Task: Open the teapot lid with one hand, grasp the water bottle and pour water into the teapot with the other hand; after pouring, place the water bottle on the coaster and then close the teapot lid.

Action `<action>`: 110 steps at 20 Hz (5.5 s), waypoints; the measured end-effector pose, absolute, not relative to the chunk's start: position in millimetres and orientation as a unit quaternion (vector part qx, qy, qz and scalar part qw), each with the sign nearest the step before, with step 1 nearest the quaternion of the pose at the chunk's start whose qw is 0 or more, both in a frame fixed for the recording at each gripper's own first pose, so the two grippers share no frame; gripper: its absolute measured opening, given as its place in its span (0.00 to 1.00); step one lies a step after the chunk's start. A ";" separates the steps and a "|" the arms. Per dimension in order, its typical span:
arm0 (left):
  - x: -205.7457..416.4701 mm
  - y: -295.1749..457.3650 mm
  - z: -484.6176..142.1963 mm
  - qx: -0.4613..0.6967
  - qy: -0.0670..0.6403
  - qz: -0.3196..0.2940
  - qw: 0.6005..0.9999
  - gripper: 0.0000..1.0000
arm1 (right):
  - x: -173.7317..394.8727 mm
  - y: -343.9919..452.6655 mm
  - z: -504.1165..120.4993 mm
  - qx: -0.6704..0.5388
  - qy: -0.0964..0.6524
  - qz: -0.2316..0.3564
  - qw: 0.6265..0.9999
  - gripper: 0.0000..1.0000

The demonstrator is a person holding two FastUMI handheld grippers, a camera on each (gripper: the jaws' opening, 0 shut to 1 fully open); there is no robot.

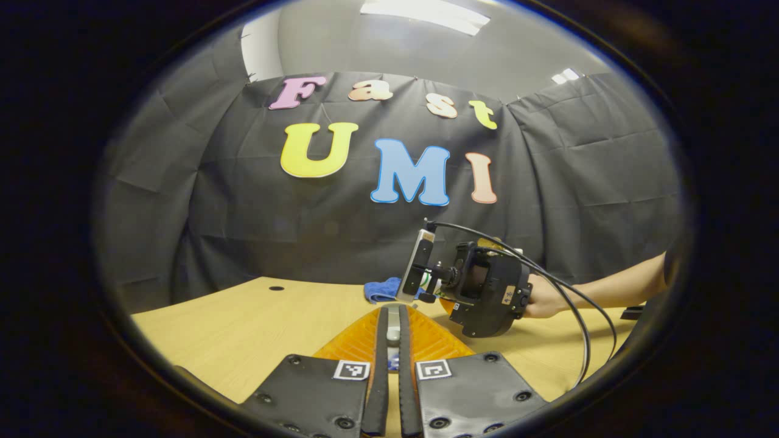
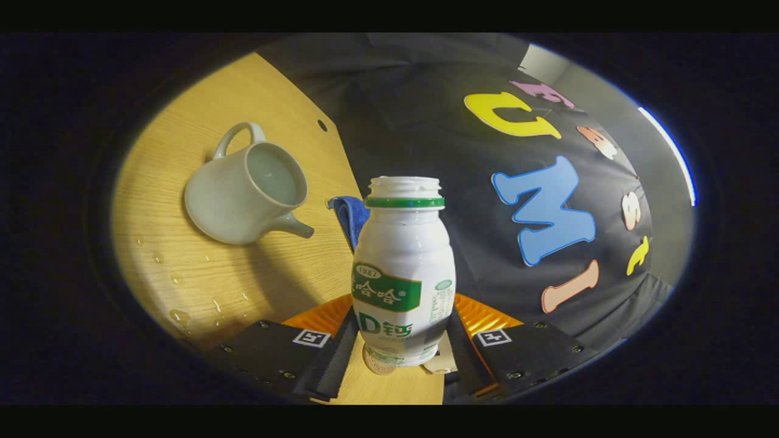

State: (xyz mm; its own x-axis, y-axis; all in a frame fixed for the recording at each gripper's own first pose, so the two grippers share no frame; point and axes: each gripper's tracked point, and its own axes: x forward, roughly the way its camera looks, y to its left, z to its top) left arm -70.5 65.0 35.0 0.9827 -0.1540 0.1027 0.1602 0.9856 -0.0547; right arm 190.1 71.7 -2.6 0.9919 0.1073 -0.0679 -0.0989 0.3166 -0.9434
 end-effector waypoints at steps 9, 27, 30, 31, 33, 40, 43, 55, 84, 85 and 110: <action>-72.3 69.1 37.3 -0.028 -0.051 -0.074 0.996 0.14 | 188.7 78.4 -2.8 -0.635 -0.027 0.052 0.770 0.72; -74.5 69.0 38.1 -0.021 -0.049 -0.076 0.996 0.14 | 181.8 83.3 -6.2 -0.722 -0.076 0.031 0.688 0.72; -74.1 69.1 37.8 -0.021 -0.050 -0.077 0.996 0.14 | 180.1 84.9 -8.5 -0.735 -0.087 0.028 0.671 0.72; -73.7 69.0 37.1 -0.021 -0.049 -0.077 0.996 0.14 | 180.5 85.5 -8.5 -0.739 -0.090 0.027 0.667 0.72; -73.1 68.5 37.4 -0.019 -0.048 -0.077 0.996 0.14 | 181.0 84.6 -8.5 -0.742 -0.094 0.025 0.663 0.72; -72.8 65.7 38.6 -0.017 -0.048 -0.079 0.996 0.14 | 185.2 92.3 13.8 -0.755 -0.117 0.017 0.645 0.72; -75.0 66.5 38.7 -0.018 -0.047 -0.080 0.996 0.14 | 183.6 93.9 16.8 -0.759 -0.124 0.013 0.639 0.72; -78.0 66.9 41.3 -0.014 -0.049 -0.081 0.995 0.14 | 181.6 99.0 34.8 -0.777 -0.146 0.004 0.613 0.72; -77.7 65.4 39.8 0.004 -0.048 -0.082 0.995 0.14 | 184.7 104.5 40.0 -0.814 -0.160 -0.004 0.558 0.72; -78.1 65.6 40.1 0.006 -0.048 -0.081 0.996 0.14 | 185.0 104.8 39.2 -0.815 -0.160 -0.004 0.556 0.72; -78.1 66.0 38.3 0.006 -0.054 -0.080 0.995 0.14 | 181.1 113.3 -0.4 -0.810 -0.141 0.034 0.569 0.72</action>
